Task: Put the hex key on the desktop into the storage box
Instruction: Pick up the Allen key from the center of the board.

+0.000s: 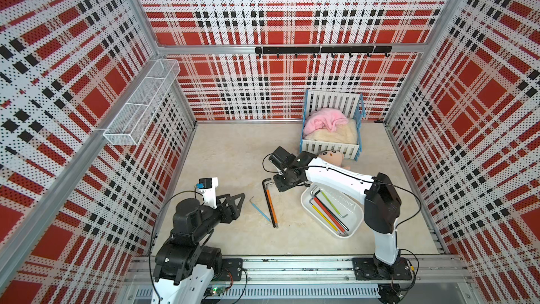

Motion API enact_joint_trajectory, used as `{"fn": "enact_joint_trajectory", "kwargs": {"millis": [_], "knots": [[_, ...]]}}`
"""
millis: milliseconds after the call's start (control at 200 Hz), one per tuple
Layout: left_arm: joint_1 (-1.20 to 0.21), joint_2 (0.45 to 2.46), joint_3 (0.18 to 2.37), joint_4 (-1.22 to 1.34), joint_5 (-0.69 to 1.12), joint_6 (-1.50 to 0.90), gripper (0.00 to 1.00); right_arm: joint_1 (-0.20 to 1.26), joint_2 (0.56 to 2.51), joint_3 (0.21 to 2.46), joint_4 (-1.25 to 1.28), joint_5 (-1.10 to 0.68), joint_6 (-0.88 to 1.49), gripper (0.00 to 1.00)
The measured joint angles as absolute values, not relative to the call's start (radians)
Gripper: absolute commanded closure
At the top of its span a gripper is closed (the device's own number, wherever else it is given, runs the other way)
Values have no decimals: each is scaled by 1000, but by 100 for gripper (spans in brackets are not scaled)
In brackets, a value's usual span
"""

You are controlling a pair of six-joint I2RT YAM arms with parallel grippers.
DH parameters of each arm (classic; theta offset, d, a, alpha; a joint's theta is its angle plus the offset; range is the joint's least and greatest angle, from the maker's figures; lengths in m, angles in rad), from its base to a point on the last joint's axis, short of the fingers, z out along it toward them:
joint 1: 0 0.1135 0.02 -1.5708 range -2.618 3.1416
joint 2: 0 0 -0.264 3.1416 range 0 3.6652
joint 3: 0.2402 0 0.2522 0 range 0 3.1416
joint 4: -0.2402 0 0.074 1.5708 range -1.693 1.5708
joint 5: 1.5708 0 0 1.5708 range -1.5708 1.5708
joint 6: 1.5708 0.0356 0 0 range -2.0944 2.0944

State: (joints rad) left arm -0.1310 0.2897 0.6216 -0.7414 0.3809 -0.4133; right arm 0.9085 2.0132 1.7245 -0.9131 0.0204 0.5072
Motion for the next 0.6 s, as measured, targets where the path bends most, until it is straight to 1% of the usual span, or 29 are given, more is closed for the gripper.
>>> {"fn": "enact_joint_trajectory", "kwargs": {"millis": [210, 601], "knots": [[-123, 287, 621, -741, 382, -413, 24, 908, 2175, 1837, -926, -42, 554, 77], [-110, 286, 621, -741, 388, -410, 24, 908, 2297, 1946, -938, -132, 603, 75]]}}
